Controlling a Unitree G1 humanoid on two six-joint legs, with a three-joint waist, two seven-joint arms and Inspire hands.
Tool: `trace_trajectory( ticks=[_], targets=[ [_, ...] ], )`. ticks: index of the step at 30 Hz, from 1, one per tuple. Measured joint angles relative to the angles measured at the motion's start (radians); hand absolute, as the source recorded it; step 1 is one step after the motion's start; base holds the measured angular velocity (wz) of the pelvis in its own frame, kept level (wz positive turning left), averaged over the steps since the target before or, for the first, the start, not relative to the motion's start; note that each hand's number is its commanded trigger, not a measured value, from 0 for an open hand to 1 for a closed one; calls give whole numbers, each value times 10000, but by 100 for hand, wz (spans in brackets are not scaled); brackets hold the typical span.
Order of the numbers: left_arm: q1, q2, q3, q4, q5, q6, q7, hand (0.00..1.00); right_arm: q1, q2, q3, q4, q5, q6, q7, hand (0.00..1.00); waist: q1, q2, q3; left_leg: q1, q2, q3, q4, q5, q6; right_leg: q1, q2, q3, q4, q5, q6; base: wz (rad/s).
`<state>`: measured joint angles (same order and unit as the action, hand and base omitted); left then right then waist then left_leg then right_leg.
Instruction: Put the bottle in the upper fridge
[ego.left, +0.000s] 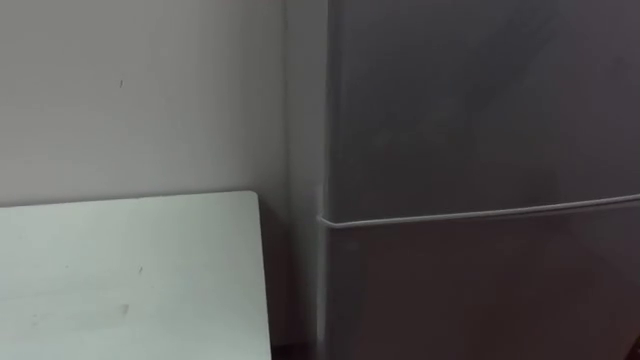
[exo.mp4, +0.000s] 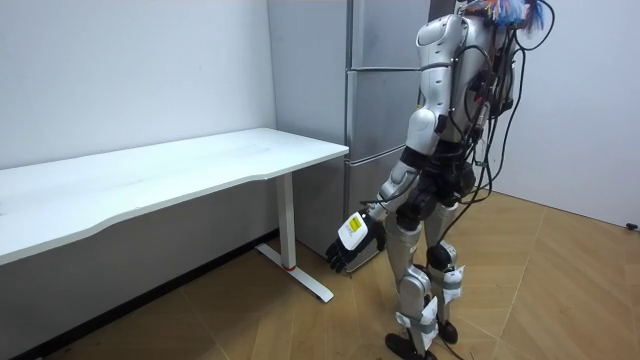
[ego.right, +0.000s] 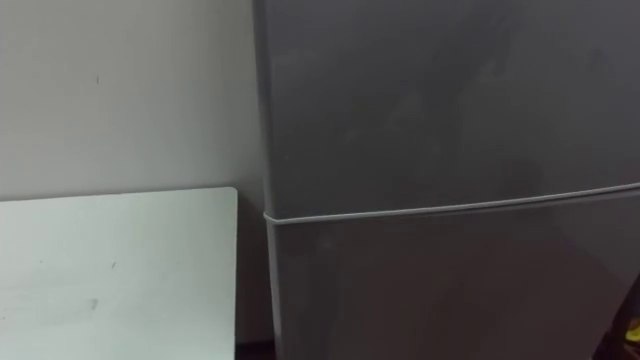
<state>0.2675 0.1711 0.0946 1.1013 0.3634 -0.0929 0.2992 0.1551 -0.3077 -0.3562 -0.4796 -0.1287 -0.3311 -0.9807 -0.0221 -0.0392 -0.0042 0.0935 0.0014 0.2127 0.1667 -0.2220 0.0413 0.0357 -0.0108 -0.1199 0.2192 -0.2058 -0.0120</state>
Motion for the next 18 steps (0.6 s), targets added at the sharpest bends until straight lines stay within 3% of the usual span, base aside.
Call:
trace_trajectory(
  ticks=[18],
  targets=[
    [-90, -1, -15, 174, -4, -7, 16, 0, -164, 0, 424, -44, 21, -9, 46, 0, 28, -54, 5, 32, 8, 7, 0, 0, -3, 48, -4, -48, 9, 5, -7, 0]
  ],
)
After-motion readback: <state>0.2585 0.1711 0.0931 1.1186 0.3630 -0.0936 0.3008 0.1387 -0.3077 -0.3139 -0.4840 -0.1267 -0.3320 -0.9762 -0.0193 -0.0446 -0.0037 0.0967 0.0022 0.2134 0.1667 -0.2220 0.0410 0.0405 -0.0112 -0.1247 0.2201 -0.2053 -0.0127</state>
